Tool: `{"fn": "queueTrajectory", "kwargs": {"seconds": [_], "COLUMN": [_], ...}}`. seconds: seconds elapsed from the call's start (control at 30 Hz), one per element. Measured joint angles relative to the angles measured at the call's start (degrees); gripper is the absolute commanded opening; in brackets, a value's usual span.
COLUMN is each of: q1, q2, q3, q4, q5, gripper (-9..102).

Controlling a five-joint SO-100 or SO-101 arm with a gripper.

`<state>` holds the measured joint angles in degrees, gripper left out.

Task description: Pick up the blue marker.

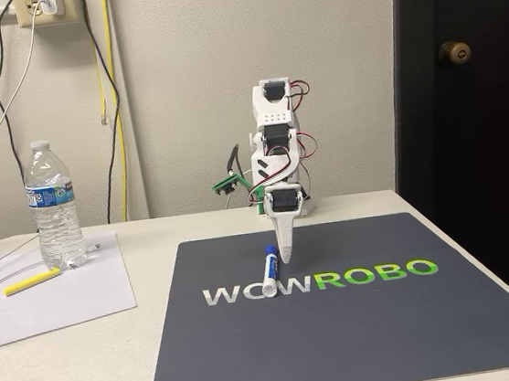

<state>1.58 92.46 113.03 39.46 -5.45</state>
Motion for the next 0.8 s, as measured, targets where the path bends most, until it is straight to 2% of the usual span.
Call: {"fn": "queueTrajectory", "kwargs": {"seconds": [0.8], "q1": [0.0], "q2": [0.0], "q3": [0.2], "q4": [-0.2], "q5": [-0.5], "gripper": [0]}}
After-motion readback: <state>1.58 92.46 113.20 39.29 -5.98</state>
